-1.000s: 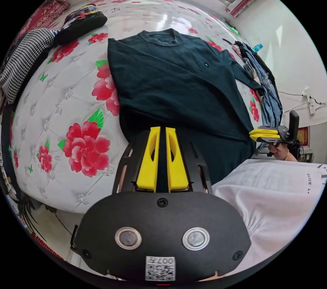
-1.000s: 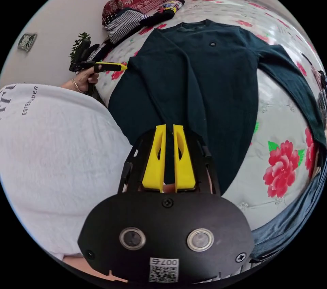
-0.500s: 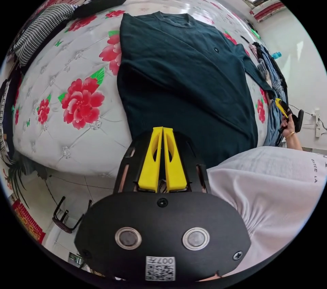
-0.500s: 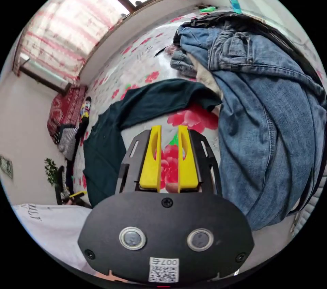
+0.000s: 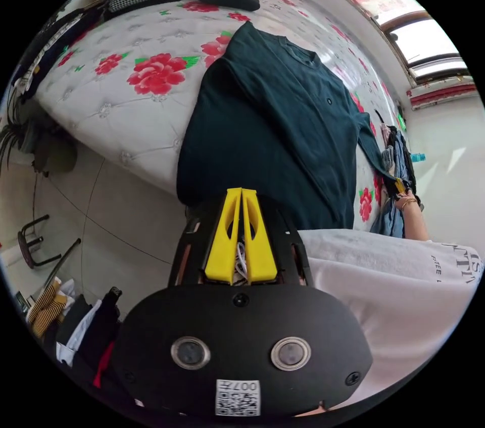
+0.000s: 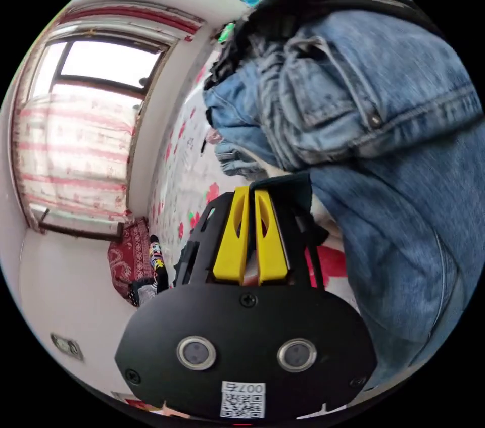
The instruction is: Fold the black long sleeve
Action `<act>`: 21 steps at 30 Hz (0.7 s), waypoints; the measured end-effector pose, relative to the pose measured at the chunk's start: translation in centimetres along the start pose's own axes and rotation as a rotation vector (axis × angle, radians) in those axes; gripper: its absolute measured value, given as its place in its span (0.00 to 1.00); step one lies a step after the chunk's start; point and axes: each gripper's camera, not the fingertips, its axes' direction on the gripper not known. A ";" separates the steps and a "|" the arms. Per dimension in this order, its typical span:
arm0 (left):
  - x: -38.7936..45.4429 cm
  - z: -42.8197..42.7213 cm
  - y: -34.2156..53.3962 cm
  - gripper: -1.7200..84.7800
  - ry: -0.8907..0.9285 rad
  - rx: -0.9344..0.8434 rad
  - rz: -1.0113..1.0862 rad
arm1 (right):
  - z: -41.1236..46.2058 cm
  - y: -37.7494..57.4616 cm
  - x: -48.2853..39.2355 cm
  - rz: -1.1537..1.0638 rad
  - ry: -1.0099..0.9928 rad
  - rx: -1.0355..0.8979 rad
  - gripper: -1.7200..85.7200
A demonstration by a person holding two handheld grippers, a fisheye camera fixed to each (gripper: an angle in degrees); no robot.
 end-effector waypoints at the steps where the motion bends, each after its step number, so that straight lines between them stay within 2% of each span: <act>1: -0.7 -0.2 1.3 0.01 0.002 0.009 -0.030 | 0.3 -0.5 -2.6 -0.120 -0.032 -0.010 0.02; 3: -1.6 -0.1 3.0 0.01 0.009 0.006 -0.066 | 0.6 0.2 -9.5 -0.424 -0.096 -0.044 0.02; 6: -2.9 -0.1 4.6 0.01 0.020 0.009 -0.083 | 0.1 3.2 -16.6 -0.722 -0.220 -0.099 0.02; 9: -3.8 -0.3 4.6 0.01 0.045 0.031 -0.066 | -1.6 12.1 -25.4 -1.147 -0.448 -0.222 0.02; 12: -4.5 -0.9 3.9 0.01 0.083 0.077 -0.046 | -2.6 21.9 -28.9 -1.411 -0.573 -0.334 0.02; 15: -5.5 -1.3 3.6 0.01 0.128 0.122 -0.028 | -2.1 30.4 -29.4 -1.572 -0.634 -0.469 0.02; 18: -7.1 -0.9 4.0 0.01 0.151 0.132 -0.027 | 0.9 40.0 -28.0 -1.664 -0.645 -0.704 0.02; 21: -9.3 0.1 4.6 0.01 0.178 0.124 -0.051 | 6.9 49.5 -25.0 -1.719 -0.477 -1.011 0.02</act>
